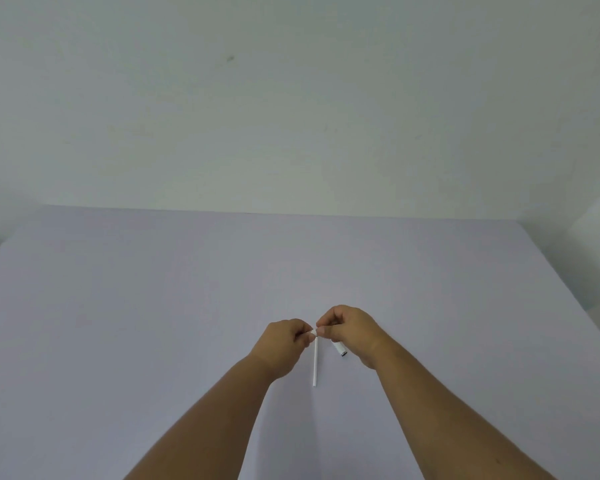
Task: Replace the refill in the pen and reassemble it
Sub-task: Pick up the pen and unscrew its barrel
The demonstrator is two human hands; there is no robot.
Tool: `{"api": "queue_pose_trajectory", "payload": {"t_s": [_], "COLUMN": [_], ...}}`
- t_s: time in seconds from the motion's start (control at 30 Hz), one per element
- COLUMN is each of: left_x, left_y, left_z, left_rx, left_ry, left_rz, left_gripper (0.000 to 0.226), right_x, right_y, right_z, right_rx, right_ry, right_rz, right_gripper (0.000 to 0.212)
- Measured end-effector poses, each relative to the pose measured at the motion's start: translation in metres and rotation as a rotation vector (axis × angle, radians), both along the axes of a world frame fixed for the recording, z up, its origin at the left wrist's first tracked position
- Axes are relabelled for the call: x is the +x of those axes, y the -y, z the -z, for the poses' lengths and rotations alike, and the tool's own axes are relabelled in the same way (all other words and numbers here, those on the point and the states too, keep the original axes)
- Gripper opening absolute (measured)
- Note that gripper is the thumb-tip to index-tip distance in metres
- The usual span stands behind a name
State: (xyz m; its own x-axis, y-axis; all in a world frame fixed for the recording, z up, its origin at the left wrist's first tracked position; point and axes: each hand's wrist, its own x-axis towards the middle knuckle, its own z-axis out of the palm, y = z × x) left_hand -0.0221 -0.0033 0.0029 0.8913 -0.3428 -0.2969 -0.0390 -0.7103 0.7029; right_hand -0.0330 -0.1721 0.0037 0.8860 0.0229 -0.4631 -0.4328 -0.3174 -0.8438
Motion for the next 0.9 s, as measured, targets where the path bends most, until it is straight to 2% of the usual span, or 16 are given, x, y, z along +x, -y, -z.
{"api": "queue_pose_trajectory", "payload": {"t_s": [0.07, 0.17, 0.27, 0.37, 0.47, 0.6, 0.67, 0.77, 0.87, 0.9], "left_x": [0.000, -0.001, -0.002, -0.003, -0.003, -0.004, -0.004, -0.004, -0.004, -0.004], "left_y": [0.000, -0.001, -0.002, -0.002, -0.003, -0.002, -0.002, -0.002, -0.002, -0.002], "left_z": [-0.002, -0.004, -0.005, -0.006, -0.007, -0.010, -0.011, -0.012, -0.014, -0.014], "left_rx": [0.005, 0.019, 0.020, 0.025, 0.036, 0.044, 0.047, 0.045, 0.049, 0.044], "left_ry": [0.019, 0.036, 0.027, 0.034, 0.041, 0.041, 0.055, 0.069, 0.069, 0.065], "left_rz": [0.001, 0.011, 0.021, 0.018, 0.018, 0.019, 0.023, 0.019, 0.027, 0.024], "left_gripper": [0.020, 0.022, 0.019, 0.018, 0.018, 0.021, 0.021, 0.021, 0.022, 0.022], "right_x": [-0.001, 0.000, -0.002, -0.001, 0.000, 0.000, -0.001, -0.002, -0.002, -0.002], "right_y": [0.002, 0.002, 0.004, 0.003, 0.002, 0.005, 0.006, 0.005, 0.006, 0.007], "right_z": [-0.003, -0.005, -0.003, -0.005, -0.009, -0.008, -0.010, -0.013, -0.012, -0.012], "right_rx": [0.030, -0.038, -0.023, 0.045, -0.053, -0.019, 0.014, -0.037, -0.022, -0.001], "right_ry": [-0.034, -0.058, -0.015, -0.031, -0.062, -0.004, -0.027, -0.055, -0.007, 0.000], "right_rz": [-0.007, 0.010, -0.009, -0.001, -0.015, -0.036, -0.037, -0.034, -0.044, -0.054], "right_gripper": [0.012, 0.026, 0.004, 0.013, 0.025, 0.006, 0.007, 0.025, 0.004, 0.006]}}
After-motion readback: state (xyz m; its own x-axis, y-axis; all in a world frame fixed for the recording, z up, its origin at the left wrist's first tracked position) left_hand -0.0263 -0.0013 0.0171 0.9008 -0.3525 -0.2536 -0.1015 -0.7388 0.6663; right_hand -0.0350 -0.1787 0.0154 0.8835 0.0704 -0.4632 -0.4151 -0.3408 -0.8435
